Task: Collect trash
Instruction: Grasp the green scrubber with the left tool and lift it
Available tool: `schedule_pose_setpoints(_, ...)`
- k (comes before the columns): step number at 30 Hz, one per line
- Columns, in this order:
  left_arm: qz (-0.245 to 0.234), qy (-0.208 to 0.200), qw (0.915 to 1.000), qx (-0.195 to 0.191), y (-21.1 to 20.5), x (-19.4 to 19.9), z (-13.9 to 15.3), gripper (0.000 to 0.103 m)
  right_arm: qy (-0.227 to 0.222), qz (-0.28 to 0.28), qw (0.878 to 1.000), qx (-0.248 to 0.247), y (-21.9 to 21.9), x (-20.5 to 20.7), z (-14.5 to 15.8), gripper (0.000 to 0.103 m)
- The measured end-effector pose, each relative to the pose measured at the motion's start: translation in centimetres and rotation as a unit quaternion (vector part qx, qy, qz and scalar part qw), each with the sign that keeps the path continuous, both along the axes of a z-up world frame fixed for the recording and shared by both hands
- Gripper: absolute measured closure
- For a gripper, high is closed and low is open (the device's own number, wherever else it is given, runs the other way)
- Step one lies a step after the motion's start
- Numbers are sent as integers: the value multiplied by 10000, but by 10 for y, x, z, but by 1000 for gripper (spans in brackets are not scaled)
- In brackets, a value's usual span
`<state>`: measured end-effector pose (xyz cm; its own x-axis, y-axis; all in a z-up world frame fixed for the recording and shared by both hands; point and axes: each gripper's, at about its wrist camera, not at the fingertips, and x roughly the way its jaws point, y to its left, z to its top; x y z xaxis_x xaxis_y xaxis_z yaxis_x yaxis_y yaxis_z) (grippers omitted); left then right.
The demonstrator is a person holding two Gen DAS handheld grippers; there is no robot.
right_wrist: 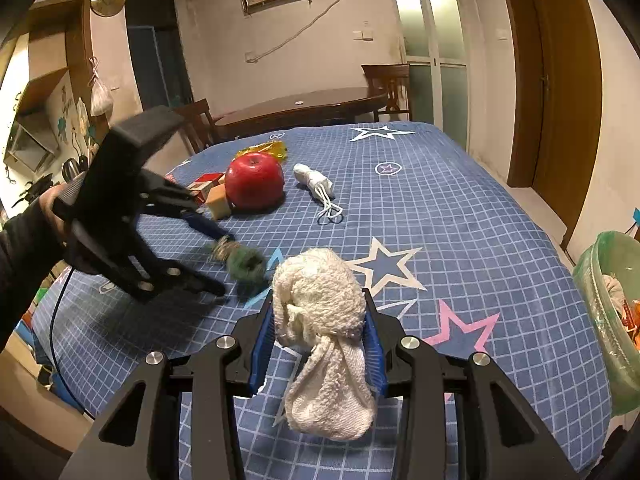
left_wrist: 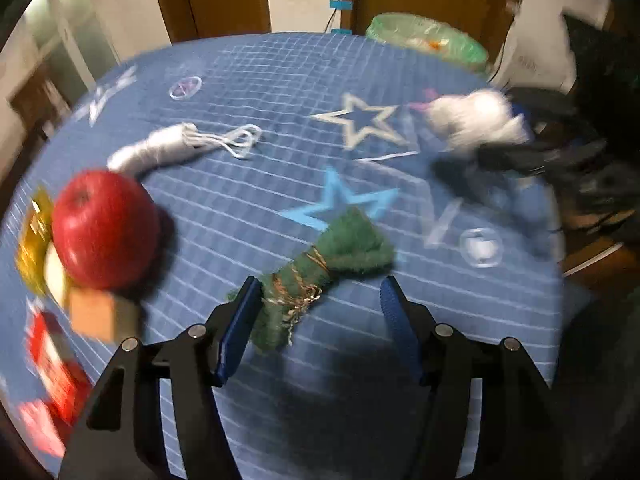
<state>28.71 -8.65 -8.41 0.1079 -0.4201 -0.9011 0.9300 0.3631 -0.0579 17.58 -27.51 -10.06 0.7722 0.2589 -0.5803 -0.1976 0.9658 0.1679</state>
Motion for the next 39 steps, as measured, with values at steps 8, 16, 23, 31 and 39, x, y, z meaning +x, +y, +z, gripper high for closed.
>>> schedule_pose_setpoints(8, -59, -836, 9965, 52, 8, -43, 15, 55, -15, 39, 10000, 4, 1, 2, -3, 63)
schedule_pose_setpoints(16, -415, -1536, 9869, 276, -8, -29, 16, 38, 78, 47, 10000, 19, 0, 3, -7, 63)
schedule_pose_setpoints(23, -714, -1092, 9898, 575, -21, -13, -6, 46, 139, 6, 9999, 46, -3, 7, -10, 63)
schedule_pose_setpoints(31, -276, -938, 9945, 369, -12, -42, -8, 73, 65, -8, 9999, 129, -1, 10, -11, 63)
schedule_pose_setpoints(39, 1743, -1333, 9744, -479, 24, -80, -2, 81, -429, -207, 9988, -127, 8, 6, 4, 63)
